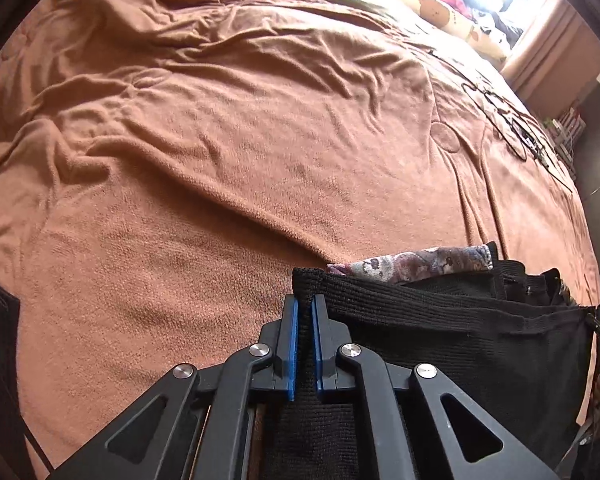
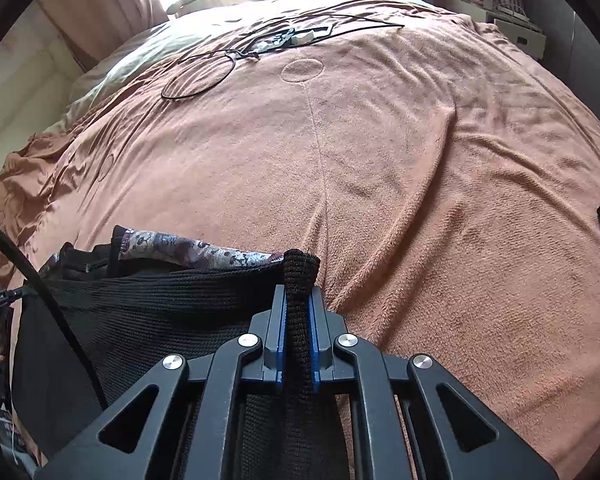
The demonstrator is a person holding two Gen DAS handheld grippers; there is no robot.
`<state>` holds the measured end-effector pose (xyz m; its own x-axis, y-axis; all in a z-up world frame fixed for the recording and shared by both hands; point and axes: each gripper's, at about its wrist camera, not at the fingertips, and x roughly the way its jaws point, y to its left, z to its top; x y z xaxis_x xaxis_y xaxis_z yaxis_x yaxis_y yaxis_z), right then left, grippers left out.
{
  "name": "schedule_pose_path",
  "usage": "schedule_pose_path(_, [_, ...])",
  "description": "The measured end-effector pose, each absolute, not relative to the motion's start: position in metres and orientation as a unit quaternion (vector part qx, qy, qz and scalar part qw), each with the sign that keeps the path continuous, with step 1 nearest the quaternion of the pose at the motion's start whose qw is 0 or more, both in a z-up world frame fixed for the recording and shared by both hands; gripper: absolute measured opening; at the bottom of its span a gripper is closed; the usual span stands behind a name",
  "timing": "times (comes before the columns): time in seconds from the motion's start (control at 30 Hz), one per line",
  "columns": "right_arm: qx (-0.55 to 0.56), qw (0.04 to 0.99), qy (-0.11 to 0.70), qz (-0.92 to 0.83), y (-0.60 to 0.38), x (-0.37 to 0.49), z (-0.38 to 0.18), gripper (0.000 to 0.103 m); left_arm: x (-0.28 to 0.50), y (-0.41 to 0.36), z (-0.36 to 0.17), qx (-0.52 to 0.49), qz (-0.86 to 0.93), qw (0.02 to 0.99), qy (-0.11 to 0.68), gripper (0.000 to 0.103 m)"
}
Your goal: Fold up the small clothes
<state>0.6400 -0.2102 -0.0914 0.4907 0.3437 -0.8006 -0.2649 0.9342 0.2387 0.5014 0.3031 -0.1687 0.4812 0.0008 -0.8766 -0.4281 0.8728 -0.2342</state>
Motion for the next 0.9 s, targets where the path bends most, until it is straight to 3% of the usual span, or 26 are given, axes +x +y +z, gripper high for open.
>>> schedule_pose_path(0.43, [0.042, 0.882, 0.434, 0.178, -0.219, 0.623, -0.044, 0.003, 0.501, 0.302, -0.106, -0.200, 0.140, 0.863, 0.443, 0.006])
schedule_pose_path(0.9, [0.028, 0.876, 0.456, 0.154, -0.196, 0.673, -0.072, 0.003, 0.548, 0.319, -0.142, -0.185, 0.166, 0.848, 0.468, 0.006])
